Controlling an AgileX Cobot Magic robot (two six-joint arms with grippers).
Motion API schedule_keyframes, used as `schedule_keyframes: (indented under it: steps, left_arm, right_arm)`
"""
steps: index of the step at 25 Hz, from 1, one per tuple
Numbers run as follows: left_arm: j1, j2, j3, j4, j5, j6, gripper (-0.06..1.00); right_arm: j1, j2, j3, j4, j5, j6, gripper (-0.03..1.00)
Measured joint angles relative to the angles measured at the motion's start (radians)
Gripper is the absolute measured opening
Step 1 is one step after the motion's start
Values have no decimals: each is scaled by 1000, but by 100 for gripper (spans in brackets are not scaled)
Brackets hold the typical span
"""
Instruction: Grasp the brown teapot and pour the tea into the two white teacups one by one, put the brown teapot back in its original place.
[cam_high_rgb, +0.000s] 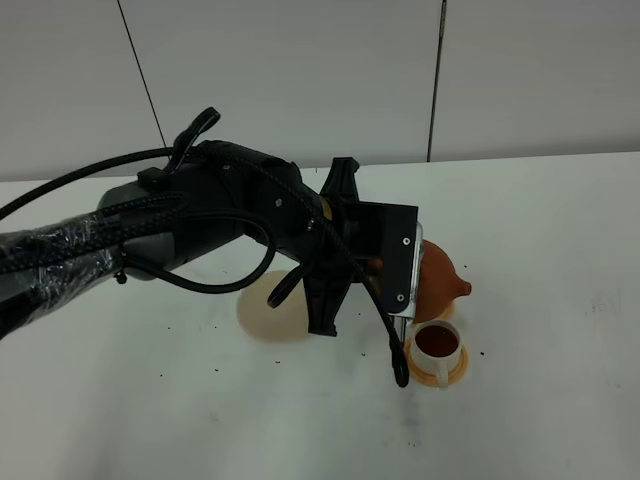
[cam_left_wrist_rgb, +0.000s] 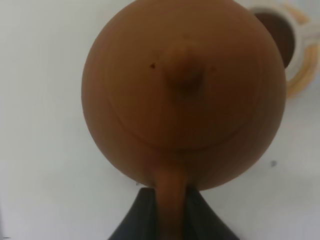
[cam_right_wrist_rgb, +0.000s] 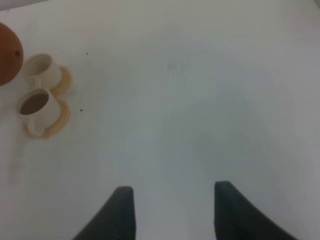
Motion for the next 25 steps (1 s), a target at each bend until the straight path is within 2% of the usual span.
schedule_keyframes:
  steps: [7,15,25]
  left_arm:
    - [38,-3,0,-100,103,-40,17]
    - [59,-3,0,-99,201,-124,17]
    - [96,30,0,-105,228,-190,17]
  right_arm:
    - [0,0,0,0,0,1,36]
    - [0,0,0,0,0,1,36]
    - [0,0,0,0,0,1,36]
